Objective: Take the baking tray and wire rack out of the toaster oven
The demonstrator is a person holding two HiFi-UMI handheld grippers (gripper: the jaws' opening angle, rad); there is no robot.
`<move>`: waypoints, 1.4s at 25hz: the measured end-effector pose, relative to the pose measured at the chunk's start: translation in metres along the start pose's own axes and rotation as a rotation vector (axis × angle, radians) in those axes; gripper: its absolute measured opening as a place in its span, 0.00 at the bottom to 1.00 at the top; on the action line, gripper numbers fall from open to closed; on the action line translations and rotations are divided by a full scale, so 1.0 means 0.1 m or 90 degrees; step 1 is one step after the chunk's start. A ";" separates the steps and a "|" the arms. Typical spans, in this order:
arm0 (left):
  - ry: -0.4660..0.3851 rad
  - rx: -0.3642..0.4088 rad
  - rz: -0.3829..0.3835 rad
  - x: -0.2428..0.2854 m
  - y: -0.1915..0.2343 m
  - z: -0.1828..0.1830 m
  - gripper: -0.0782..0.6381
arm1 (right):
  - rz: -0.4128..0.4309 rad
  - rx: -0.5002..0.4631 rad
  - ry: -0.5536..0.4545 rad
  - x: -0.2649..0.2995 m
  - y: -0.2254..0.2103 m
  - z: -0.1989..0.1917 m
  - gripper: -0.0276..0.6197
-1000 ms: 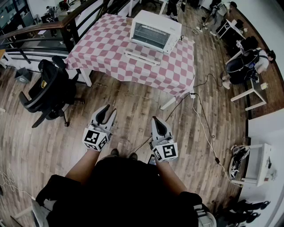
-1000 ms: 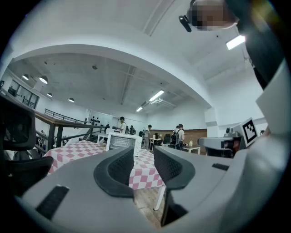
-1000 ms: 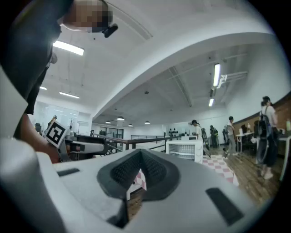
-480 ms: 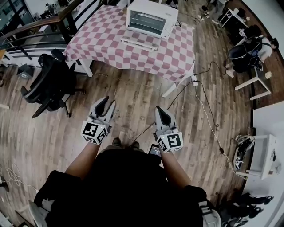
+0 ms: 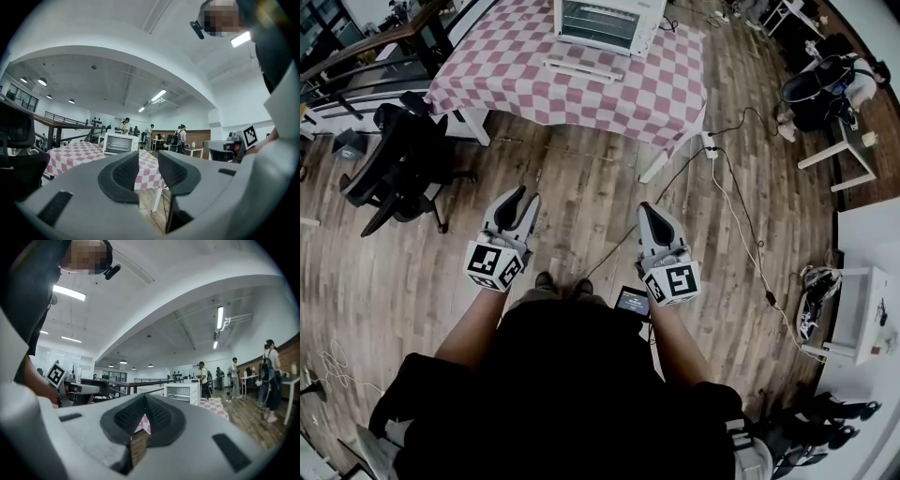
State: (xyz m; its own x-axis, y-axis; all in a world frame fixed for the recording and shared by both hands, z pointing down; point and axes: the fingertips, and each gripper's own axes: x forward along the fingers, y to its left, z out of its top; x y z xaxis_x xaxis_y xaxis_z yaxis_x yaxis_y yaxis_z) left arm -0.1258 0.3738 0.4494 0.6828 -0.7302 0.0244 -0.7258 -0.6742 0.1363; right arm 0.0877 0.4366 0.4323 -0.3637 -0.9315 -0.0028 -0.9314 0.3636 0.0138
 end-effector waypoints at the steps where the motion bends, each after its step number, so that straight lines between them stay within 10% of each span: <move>1: 0.002 -0.001 -0.001 0.00 -0.04 -0.03 0.27 | 0.000 0.002 0.000 -0.04 -0.02 -0.02 0.05; 35: -0.005 -0.014 0.041 0.13 -0.45 -0.22 0.26 | 0.061 0.032 0.001 -0.45 -0.43 -0.25 0.05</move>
State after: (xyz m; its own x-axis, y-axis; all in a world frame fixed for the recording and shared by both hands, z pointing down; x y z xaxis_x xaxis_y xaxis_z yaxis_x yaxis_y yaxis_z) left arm -0.0826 0.3969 0.4658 0.6340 -0.7729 0.0265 -0.7662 -0.6232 0.1568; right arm 0.1444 0.4629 0.4564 -0.4505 -0.8928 -0.0030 -0.8921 0.4503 -0.0362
